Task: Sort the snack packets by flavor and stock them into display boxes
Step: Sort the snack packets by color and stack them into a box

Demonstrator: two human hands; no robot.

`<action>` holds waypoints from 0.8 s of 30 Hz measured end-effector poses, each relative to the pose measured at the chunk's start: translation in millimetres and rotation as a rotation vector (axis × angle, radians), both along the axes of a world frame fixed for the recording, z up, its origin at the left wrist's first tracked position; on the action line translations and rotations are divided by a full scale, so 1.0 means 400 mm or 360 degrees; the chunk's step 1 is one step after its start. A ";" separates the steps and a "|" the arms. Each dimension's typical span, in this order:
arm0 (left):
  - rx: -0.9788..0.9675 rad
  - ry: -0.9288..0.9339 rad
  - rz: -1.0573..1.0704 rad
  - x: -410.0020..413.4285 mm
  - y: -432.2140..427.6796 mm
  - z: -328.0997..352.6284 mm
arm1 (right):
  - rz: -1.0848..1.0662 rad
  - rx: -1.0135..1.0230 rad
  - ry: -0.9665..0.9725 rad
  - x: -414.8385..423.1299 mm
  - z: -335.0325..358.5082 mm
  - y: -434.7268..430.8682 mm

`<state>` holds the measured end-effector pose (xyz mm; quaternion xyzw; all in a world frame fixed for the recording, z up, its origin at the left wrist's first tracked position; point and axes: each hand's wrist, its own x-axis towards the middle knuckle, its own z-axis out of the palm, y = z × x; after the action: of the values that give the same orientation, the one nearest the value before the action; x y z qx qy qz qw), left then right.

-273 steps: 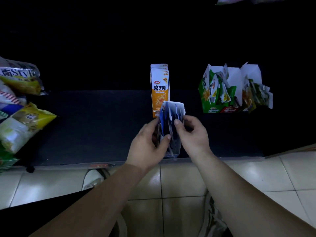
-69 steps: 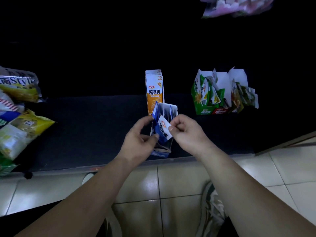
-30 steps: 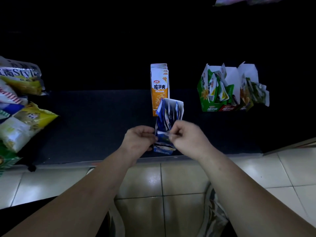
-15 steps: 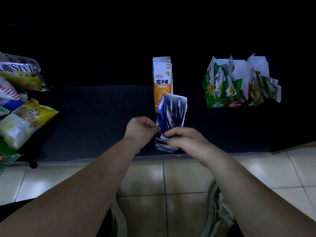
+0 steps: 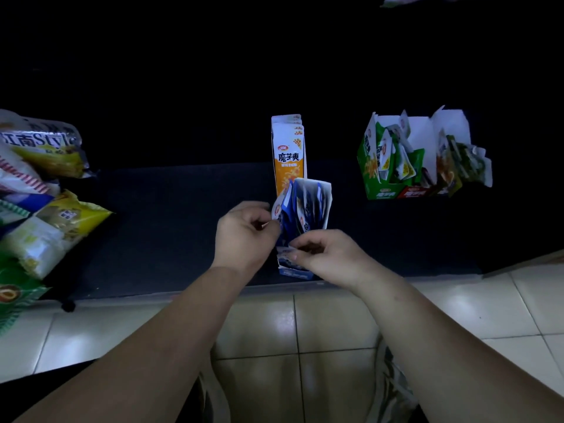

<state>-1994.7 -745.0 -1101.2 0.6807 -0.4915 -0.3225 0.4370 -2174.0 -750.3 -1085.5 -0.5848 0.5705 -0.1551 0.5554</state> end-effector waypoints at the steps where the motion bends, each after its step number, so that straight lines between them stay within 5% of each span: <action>1: 0.0052 0.0058 0.0008 0.004 0.005 0.011 | -0.0018 0.0007 -0.0019 0.006 0.002 0.004; 11: 0.0053 0.0334 0.0154 0.025 0.024 0.064 | -0.0266 -0.0019 -0.0104 0.009 -0.011 0.020; 17: -0.0155 0.0078 -0.0042 0.040 0.027 0.089 | -0.0228 0.0033 -0.0085 0.011 0.011 0.030; 24: 0.0134 0.0156 -0.0015 0.035 0.025 0.075 | -0.0176 0.0061 -0.0115 0.022 0.033 0.045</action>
<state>-1980.8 -735.0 -1071.2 0.6797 -0.4587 -0.3777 0.4301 -2165.1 -732.1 -1072.3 -0.5356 0.5844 -0.1957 0.5773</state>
